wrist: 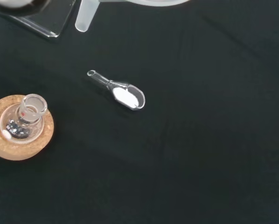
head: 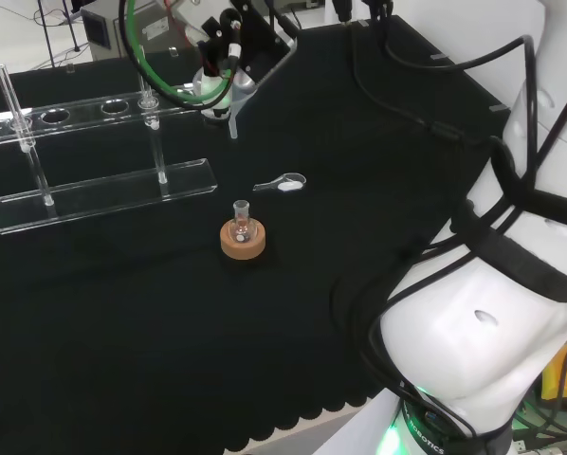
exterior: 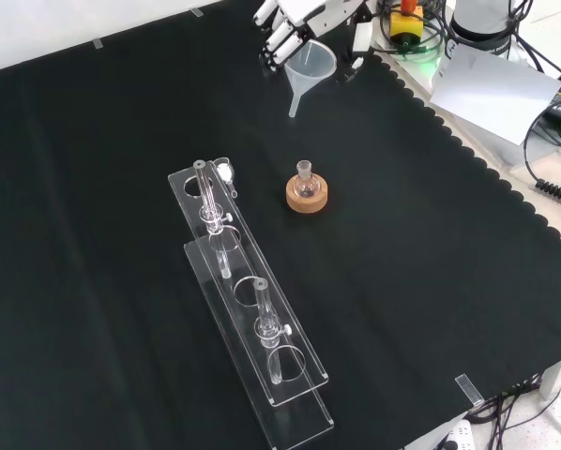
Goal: Place the funnel on the round-bottom flask.
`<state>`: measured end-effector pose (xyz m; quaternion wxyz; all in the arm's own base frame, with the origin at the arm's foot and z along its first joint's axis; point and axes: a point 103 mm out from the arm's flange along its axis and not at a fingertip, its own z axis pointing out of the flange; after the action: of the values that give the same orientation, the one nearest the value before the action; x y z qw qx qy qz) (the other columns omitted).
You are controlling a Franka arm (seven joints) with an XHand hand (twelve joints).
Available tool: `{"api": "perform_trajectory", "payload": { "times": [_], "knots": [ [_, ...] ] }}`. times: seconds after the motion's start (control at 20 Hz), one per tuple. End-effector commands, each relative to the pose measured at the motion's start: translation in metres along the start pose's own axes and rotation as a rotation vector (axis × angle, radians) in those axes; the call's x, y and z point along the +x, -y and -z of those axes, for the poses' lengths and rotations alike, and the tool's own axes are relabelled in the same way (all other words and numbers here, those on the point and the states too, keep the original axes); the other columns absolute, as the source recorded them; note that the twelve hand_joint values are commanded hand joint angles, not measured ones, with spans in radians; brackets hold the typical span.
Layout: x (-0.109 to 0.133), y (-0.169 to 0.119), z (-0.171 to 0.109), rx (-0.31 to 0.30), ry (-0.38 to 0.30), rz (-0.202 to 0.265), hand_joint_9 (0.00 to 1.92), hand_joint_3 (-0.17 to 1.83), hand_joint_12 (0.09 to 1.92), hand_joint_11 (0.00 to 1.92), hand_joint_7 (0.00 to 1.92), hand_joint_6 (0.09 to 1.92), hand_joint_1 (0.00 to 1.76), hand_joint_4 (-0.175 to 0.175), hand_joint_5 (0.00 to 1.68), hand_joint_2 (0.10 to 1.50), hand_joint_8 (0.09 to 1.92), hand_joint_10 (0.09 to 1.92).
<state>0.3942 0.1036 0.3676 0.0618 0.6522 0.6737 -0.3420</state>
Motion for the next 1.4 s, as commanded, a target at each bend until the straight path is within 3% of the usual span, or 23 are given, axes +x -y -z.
{"api": "perform_trajectory", "payload": {
  "times": [0.05, 1.4],
  "knots": [
    [0.008, -0.01, -0.027, 0.036, -0.026, 0.007, 1.1, 0.64, 1.24, 0.65, 0.81, 0.83, 0.78, 0.022, 0.72, 0.69, 0.58, 0.36],
    [0.042, -0.023, -0.065, 0.115, -0.042, 0.066, 1.1, 0.64, 1.24, 0.65, 0.8, 0.83, 0.77, 0.016, 0.72, 0.71, 0.59, 0.36]
  ]
}}
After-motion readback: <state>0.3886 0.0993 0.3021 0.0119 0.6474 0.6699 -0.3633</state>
